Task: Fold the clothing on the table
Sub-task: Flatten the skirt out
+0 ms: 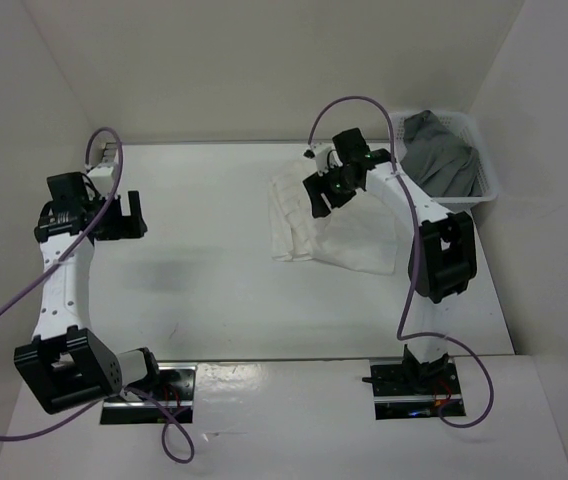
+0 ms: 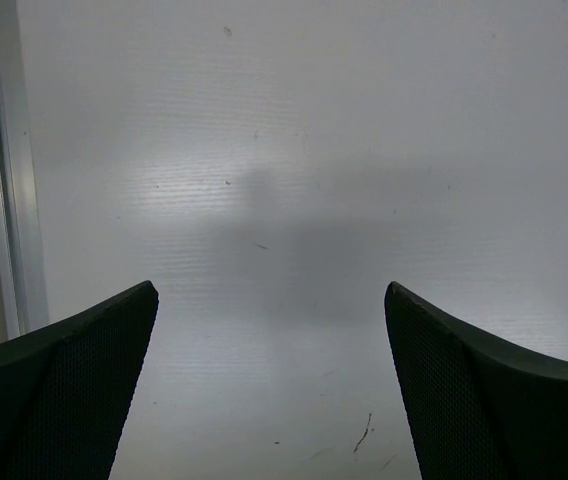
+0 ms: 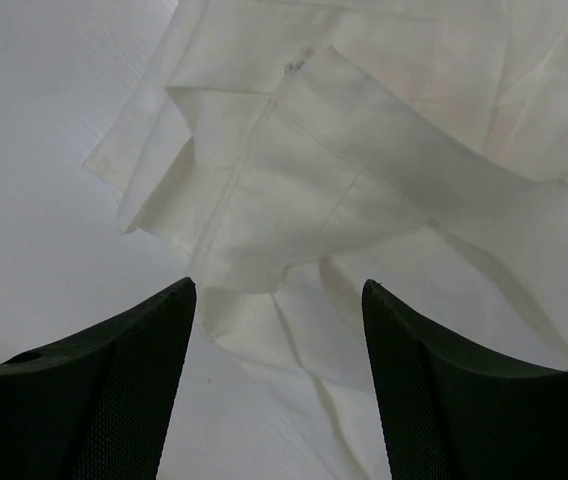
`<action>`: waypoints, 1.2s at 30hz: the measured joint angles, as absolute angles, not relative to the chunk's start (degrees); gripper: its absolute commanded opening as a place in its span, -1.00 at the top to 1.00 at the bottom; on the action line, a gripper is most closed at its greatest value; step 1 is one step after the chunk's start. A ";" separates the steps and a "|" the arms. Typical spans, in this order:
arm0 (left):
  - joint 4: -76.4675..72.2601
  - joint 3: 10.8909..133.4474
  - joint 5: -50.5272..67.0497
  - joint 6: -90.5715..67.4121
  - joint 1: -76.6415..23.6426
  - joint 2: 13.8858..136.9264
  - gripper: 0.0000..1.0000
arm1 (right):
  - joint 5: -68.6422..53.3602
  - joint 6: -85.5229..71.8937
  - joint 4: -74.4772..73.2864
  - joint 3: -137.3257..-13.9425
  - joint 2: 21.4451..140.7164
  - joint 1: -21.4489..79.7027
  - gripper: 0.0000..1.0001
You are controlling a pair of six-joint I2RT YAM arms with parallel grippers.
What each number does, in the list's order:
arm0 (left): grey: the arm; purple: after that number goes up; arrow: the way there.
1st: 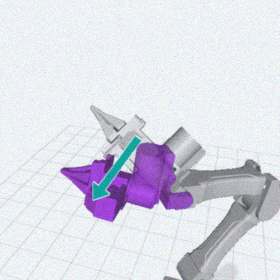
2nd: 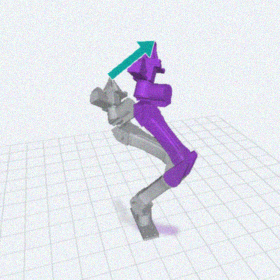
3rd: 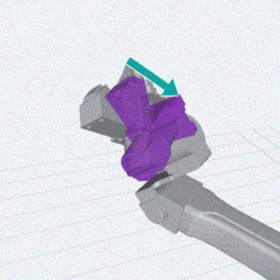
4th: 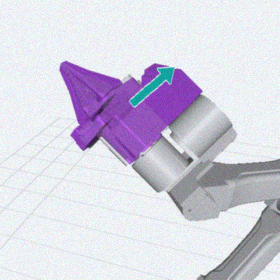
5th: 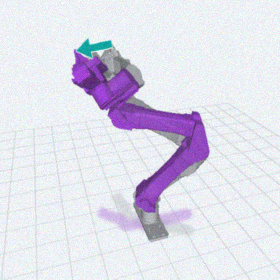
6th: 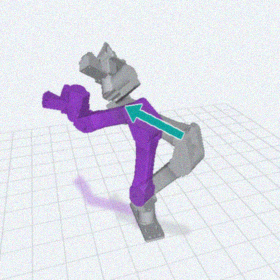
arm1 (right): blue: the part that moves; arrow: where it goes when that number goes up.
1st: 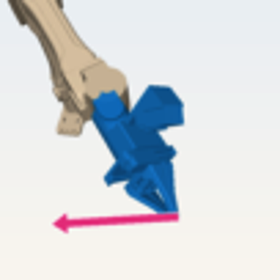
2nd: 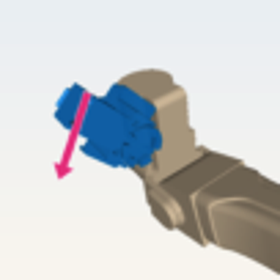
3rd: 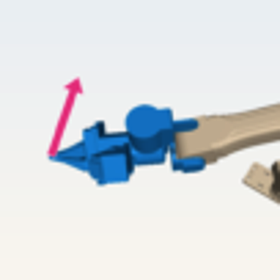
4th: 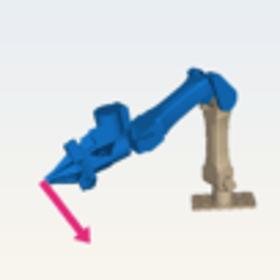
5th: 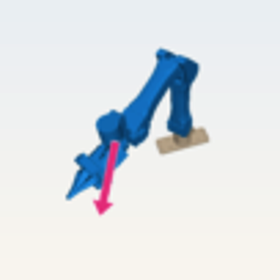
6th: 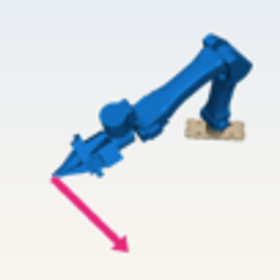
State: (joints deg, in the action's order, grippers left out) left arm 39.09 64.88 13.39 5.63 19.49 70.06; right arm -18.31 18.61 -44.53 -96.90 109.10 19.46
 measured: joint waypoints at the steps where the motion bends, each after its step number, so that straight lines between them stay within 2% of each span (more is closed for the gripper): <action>1: 38.72 65.32 13.65 5.63 19.49 70.22 -1.00 | -18.37 17.91 -44.07 -95.50 109.40 19.46 -0.41; 11: 36.36 69.60 15.62 5.56 19.49 75.13 -1.00 | -16.16 12.19 -39.79 -95.96 111.66 23.07 -0.41; 18: 36.36 68.99 15.09 5.61 19.49 74.56 -1.00 | -3.64 11.92 -36.01 -102.48 118.96 32.47 -0.41; 23: 36.42 67.70 14.17 5.61 19.49 72.60 -1.00 | 5.43 12.93 -35.35 -103.20 123.15 34.59 -0.35; 29: 36.40 65.95 12.91 5.63 19.49 70.02 -1.00 | 13.87 13.65 -34.87 -103.96 123.17 34.24 -0.33; 36: 36.40 65.89 12.23 5.63 19.49 69.76 -1.00 | 21.02 15.99 -34.61 -103.83 117.84 35.94 -0.33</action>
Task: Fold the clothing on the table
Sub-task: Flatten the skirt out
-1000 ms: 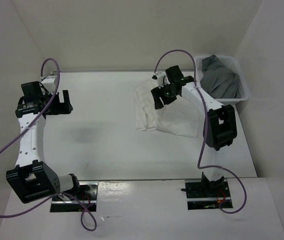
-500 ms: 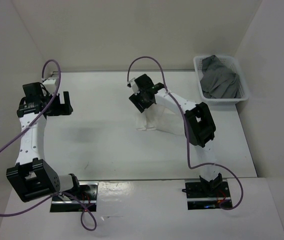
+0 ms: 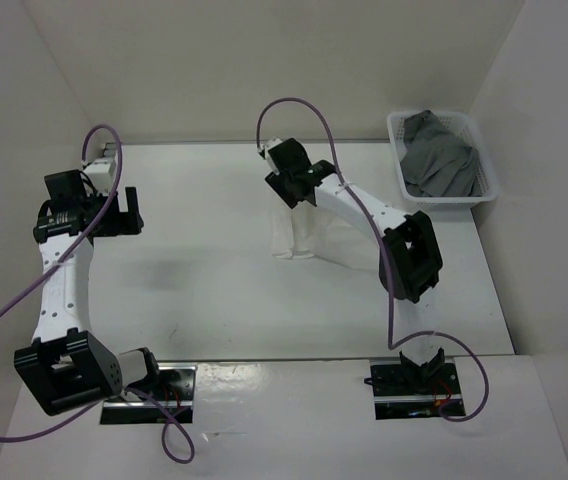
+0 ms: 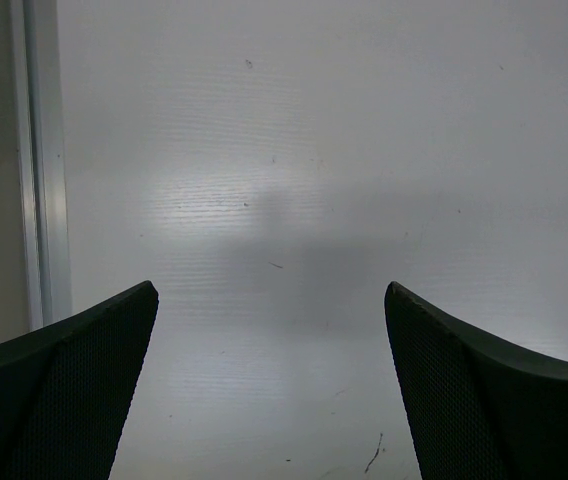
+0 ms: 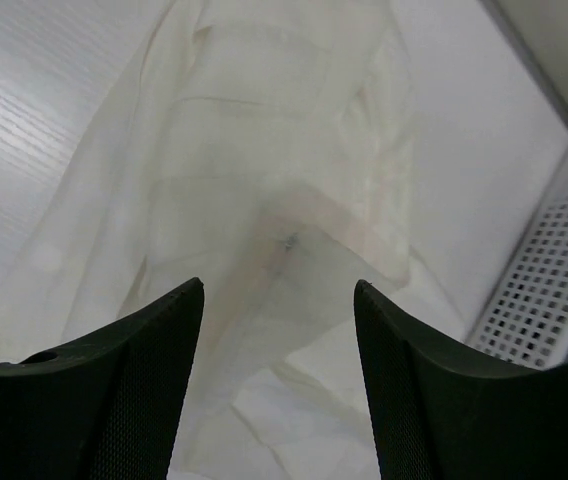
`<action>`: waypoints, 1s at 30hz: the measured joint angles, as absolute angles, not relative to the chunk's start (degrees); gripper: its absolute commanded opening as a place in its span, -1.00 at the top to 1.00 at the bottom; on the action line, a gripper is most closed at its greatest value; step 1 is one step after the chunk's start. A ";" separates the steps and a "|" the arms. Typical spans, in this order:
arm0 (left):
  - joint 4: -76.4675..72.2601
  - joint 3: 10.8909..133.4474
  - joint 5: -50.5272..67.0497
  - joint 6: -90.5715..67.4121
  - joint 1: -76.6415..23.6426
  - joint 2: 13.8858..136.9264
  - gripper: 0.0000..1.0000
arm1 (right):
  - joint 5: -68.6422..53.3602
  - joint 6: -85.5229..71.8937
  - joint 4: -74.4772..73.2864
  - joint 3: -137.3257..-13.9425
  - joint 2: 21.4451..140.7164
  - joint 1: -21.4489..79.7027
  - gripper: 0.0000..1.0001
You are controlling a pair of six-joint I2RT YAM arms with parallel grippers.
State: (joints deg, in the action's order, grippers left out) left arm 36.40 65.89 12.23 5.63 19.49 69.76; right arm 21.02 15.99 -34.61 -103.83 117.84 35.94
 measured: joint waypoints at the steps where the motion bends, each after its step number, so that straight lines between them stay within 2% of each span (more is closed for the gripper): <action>1: 36.40 65.87 12.19 5.63 19.49 69.76 -1.00 | 22.92 16.49 -33.91 -103.33 116.38 36.88 -0.33; 11: 36.38 65.87 12.19 5.63 19.49 69.73 -1.00 | 30.63 17.85 -31.77 -99.70 113.32 39.79 -0.22; 24: 36.45 64.66 11.81 5.74 19.49 67.37 -1.00 | 34.76 16.27 -31.29 -97.06 117.93 39.59 -0.12; 30: 36.56 64.31 11.62 5.74 19.49 66.76 -1.00 | 34.92 15.00 -31.16 -97.06 120.66 39.59 -0.01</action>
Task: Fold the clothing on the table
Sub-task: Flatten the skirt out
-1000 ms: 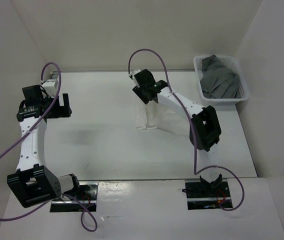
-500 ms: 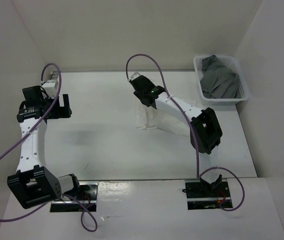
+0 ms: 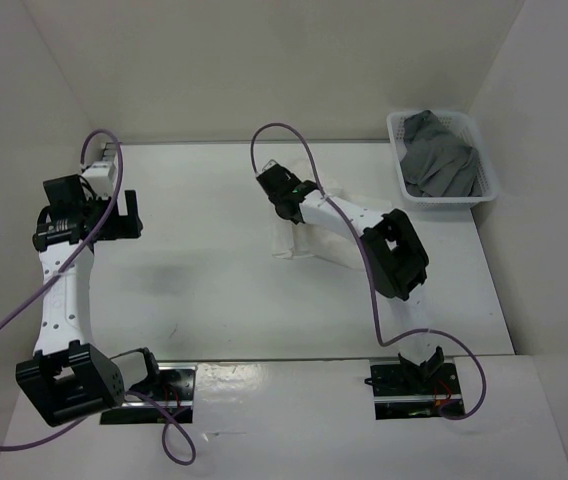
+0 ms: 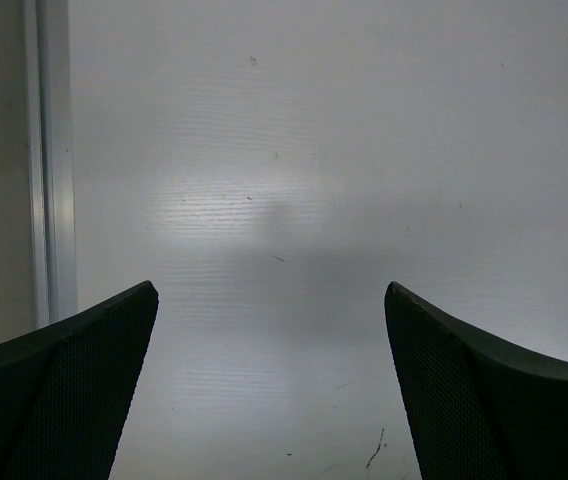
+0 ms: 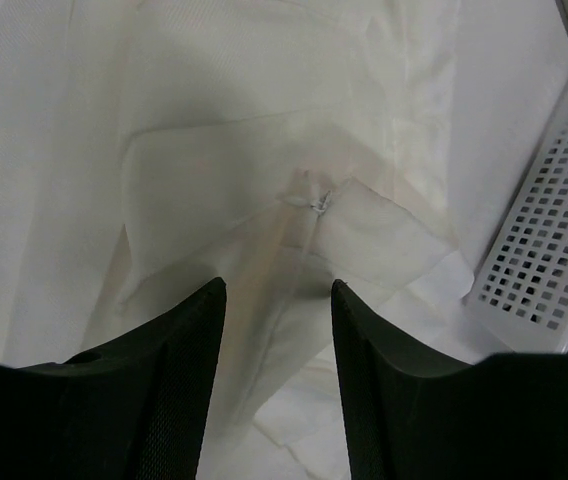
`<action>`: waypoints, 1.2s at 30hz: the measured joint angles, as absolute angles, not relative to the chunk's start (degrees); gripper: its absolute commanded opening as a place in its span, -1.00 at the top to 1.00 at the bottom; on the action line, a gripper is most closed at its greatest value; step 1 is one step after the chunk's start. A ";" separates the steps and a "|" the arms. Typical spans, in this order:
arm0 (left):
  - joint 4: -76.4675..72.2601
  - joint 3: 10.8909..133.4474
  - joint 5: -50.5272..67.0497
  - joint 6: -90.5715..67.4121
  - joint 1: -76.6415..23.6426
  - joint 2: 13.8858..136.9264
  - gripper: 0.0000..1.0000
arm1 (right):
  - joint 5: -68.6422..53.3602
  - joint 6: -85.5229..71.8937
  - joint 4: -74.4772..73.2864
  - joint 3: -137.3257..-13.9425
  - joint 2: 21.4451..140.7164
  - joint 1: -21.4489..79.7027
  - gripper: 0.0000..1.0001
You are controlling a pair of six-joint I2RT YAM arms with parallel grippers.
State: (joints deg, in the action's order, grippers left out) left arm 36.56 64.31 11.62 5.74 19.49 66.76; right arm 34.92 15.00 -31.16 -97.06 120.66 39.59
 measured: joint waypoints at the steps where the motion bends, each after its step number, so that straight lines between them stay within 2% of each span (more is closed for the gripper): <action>1: 36.51 64.20 11.55 5.76 19.49 66.63 -1.00 | 34.94 14.94 -31.16 -97.06 121.08 39.59 0.00; 9: 36.64 63.48 11.16 5.76 19.49 65.78 -1.00 | 36.75 14.39 -30.87 -97.06 124.01 39.33 0.20; 12: 36.86 63.24 11.14 5.76 19.49 65.69 -1.00 | 37.58 14.24 -30.81 -97.08 124.11 39.00 0.49; 13: 36.86 63.20 11.14 5.76 19.49 65.63 -1.00 | 37.93 14.15 -30.83 -97.08 124.11 38.79 0.74; 16: 36.88 63.09 11.14 5.76 19.49 65.43 -1.00 | 38.72 13.72 -30.94 -97.60 124.11 37.91 1.00; 22: 36.88 63.09 11.70 5.87 19.49 65.41 -1.00 | 37.04 13.08 -32.16 -100.29 122.37 35.44 1.00; 29: 37.95 67.26 15.92 6.72 18.61 73.71 -0.91 | 23.70 11.55 -34.63 -102.76 111.61 25.34 1.00; 33: 38.87 74.54 16.86 7.55 13.96 82.72 -0.91 | 17.10 11.11 -34.26 -100.47 106.39 17.26 1.00; 36: 39.40 82.17 16.53 8.01 5.19 90.94 -0.93 | 13.65 11.16 -34.28 -96.60 104.38 15.05 1.00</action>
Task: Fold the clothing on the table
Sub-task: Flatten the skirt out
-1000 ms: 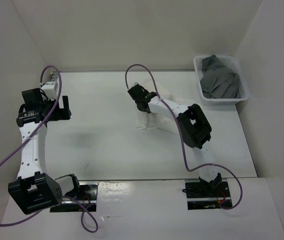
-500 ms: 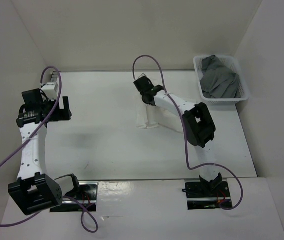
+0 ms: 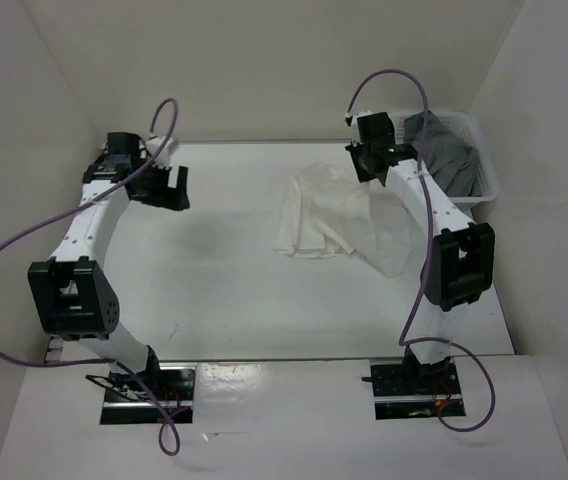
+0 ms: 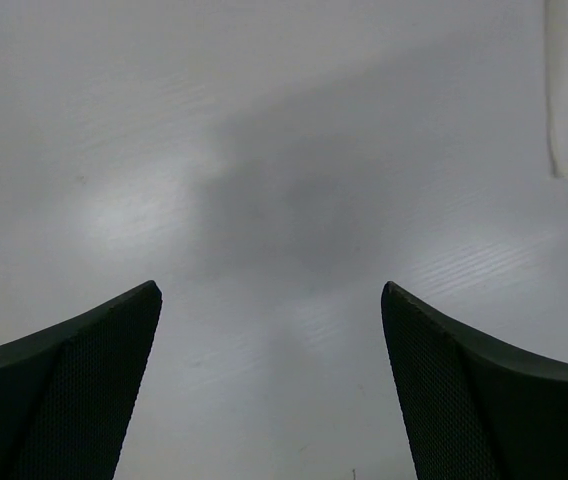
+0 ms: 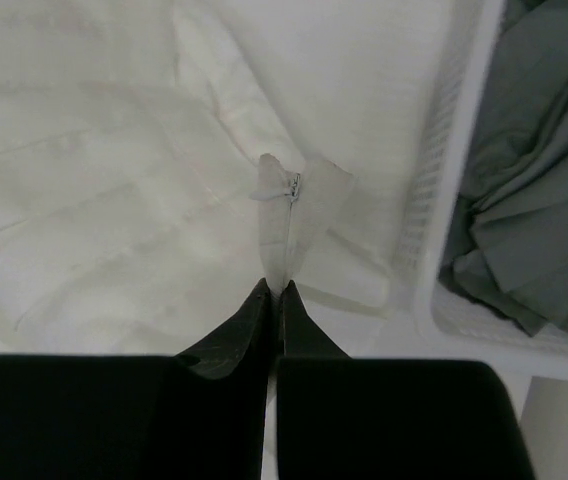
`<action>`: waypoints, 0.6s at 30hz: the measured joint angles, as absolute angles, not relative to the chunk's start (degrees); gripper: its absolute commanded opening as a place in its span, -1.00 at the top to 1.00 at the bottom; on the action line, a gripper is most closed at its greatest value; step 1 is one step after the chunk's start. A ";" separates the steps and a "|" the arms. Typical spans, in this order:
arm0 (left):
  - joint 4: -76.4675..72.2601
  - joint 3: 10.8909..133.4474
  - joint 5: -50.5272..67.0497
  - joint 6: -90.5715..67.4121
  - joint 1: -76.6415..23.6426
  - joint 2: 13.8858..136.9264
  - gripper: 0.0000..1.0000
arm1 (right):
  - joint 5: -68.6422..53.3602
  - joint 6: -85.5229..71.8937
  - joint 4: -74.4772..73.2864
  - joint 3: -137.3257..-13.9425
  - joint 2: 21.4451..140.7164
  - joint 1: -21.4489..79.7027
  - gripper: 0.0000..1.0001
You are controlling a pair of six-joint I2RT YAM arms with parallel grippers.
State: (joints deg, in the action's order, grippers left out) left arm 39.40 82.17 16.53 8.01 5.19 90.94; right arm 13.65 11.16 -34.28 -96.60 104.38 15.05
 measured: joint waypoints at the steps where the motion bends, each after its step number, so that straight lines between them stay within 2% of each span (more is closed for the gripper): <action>1: 38.85 83.61 16.67 8.29 2.85 92.66 -0.95 | 12.51 11.22 -34.33 -95.35 104.25 15.07 1.00; 6: 40.97 96.44 21.69 8.62 -7.01 105.36 -0.95 | 7.40 11.88 -35.77 -90.74 104.97 16.27 1.00; 11: 42.54 111.00 27.29 7.81 -11.53 119.77 -0.95 | 6.24 12.51 -36.10 -90.17 106.59 16.49 1.00; 18: 38.74 111.98 30.17 4.99 -18.09 124.31 -0.93 | 4.97 13.65 -36.27 -89.43 106.65 16.49 1.00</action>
